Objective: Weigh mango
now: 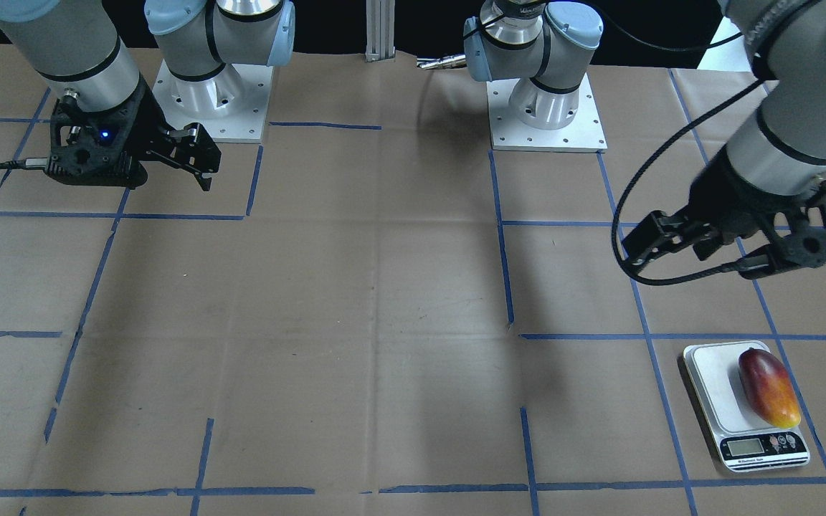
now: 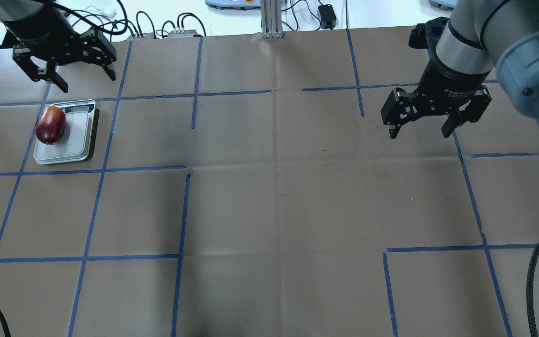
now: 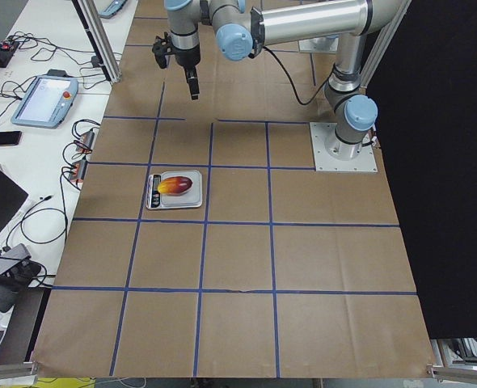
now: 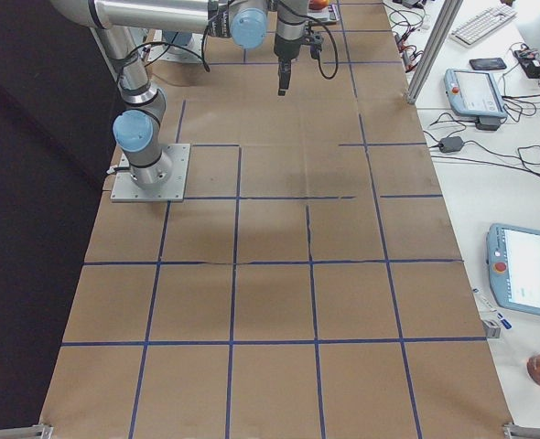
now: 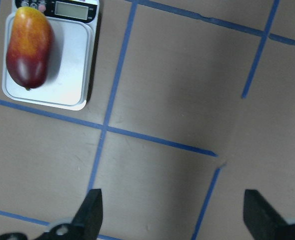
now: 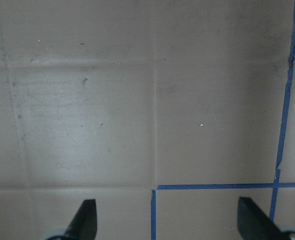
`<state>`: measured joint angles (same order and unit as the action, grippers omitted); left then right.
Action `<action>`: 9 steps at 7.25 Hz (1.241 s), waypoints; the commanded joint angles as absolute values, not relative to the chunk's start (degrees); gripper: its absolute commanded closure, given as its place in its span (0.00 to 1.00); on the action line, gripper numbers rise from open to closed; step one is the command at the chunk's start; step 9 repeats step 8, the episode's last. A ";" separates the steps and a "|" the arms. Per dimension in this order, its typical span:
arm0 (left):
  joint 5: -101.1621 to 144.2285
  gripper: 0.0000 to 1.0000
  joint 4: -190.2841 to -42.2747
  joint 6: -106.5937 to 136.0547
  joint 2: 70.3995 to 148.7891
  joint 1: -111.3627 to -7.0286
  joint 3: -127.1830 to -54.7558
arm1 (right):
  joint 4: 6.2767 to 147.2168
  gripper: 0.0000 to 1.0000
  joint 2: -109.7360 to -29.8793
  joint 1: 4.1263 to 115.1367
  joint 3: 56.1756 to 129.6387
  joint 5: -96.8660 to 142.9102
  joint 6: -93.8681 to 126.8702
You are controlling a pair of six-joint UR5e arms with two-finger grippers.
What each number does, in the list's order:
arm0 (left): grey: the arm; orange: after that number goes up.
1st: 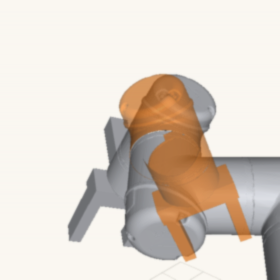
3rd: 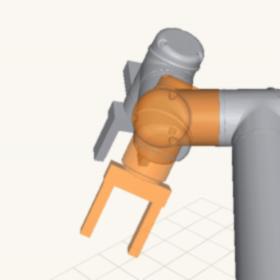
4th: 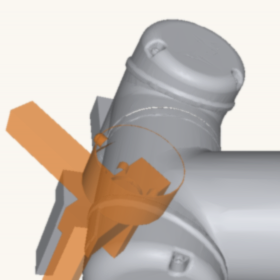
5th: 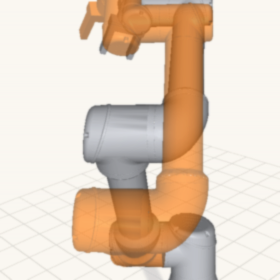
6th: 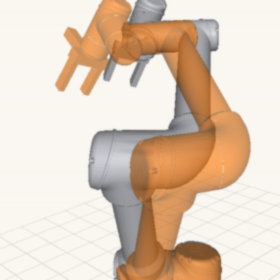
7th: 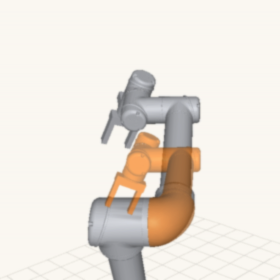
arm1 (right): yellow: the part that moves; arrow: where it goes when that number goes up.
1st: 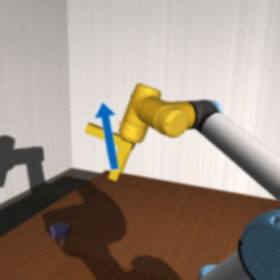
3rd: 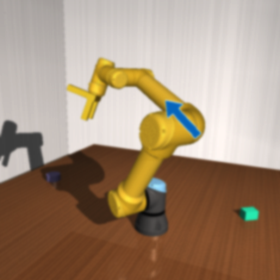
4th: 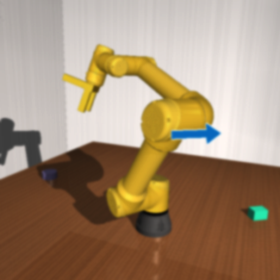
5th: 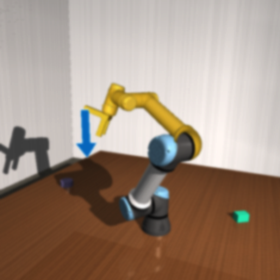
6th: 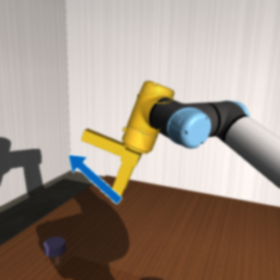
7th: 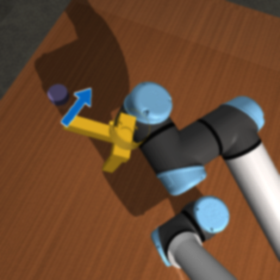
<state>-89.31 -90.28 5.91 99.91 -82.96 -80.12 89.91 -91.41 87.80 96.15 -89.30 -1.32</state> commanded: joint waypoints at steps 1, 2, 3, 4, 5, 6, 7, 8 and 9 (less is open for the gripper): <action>-89.12 0.00 -91.23 9.23 96.70 -89.63 -83.56 | 89.91 0.00 -91.41 87.80 96.15 -89.30 -1.32; -88.95 0.00 -91.14 8.36 95.46 -89.65 -85.93 | 89.91 0.00 -91.41 87.80 96.15 -89.30 -1.32; -88.86 0.00 -91.14 7.83 95.19 -89.74 -87.61 | 89.91 0.00 -91.41 87.80 96.15 -89.30 -1.32; -88.60 0.00 -90.97 6.87 95.01 -89.74 -87.89 | 89.91 0.00 -91.41 87.80 96.15 -89.30 -1.32; -88.77 0.00 -90.97 6.77 95.01 -89.74 -87.89 | 89.91 0.00 -91.41 87.80 96.15 -89.30 -1.32; -89.03 0.00 -90.97 6.85 95.01 -89.65 -87.89 | 89.91 0.00 -91.41 87.80 96.15 -89.30 -1.32; -89.03 0.00 -90.97 6.77 95.01 -89.65 -87.72 | 89.91 0.00 -91.41 87.80 96.15 -89.30 -1.32; -89.03 0.00 -90.97 6.85 95.01 -89.65 -87.71 | 89.91 0.00 -91.41 87.80 96.15 -89.30 -1.32; -89.03 0.00 -90.97 6.85 95.01 -89.65 -87.71 | 89.91 0.00 -91.41 87.80 96.15 -89.30 -1.32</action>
